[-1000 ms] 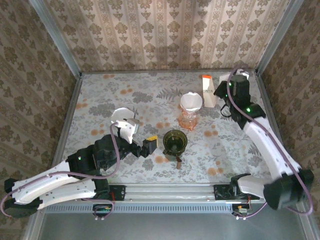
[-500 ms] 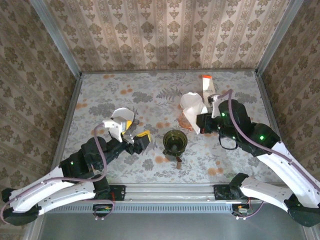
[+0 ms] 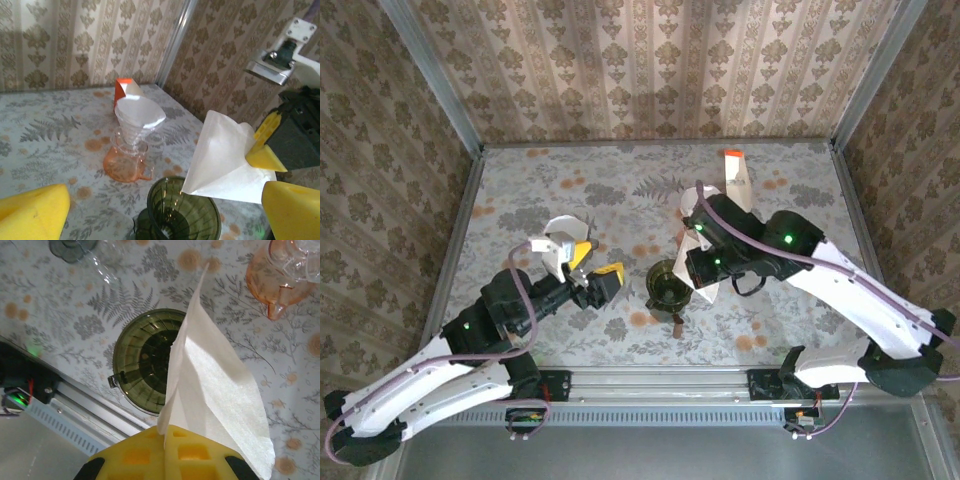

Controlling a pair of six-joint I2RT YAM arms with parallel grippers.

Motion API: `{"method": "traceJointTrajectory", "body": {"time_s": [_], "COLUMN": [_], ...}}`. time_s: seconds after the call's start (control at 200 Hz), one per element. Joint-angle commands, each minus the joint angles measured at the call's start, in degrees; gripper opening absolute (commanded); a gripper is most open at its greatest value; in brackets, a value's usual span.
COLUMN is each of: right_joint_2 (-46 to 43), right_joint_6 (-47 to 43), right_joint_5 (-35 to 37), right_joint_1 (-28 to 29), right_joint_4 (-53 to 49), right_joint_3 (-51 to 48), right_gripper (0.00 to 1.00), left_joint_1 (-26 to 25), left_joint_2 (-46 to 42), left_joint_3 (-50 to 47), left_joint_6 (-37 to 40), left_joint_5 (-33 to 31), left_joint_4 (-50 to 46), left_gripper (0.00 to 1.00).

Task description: Place the coffee filter in the dripper

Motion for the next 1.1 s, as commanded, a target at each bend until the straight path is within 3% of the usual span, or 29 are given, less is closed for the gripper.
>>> {"method": "traceJointTrajectory", "body": {"time_s": [0.0,0.1,0.325,0.535,1.095], "right_joint_2": [3.14,7.05,13.47,18.05,19.54], "right_joint_6": [-1.49,-1.65,-1.86,-2.31,-1.13], "right_joint_5": [2.09,1.98,1.66,1.22,-0.43], "right_joint_1": [0.65,1.50,2.37,2.42,2.77], "right_joint_4": [-7.09,-7.61,-7.29,-7.55,0.59], "right_joint_3": [3.83,6.26,9.69,11.25,4.37], "right_gripper": [0.00,0.00,0.00,0.01,0.02], "left_joint_1": [2.13,3.70,5.44,6.30,6.42], "left_joint_2": [2.37,4.45,-0.71,-2.54,-1.70], "left_joint_3": [3.80,5.95,1.63,2.11,0.03], "left_joint_6": [-1.73,-1.89,-1.97,-0.58,-1.32], "left_joint_5": [5.90,6.46,6.60,7.01,8.48], "left_joint_4": [-5.46,-9.27,-4.25,-7.04,-6.76], "left_gripper": [1.00,1.00,0.99,0.94,0.94]}}
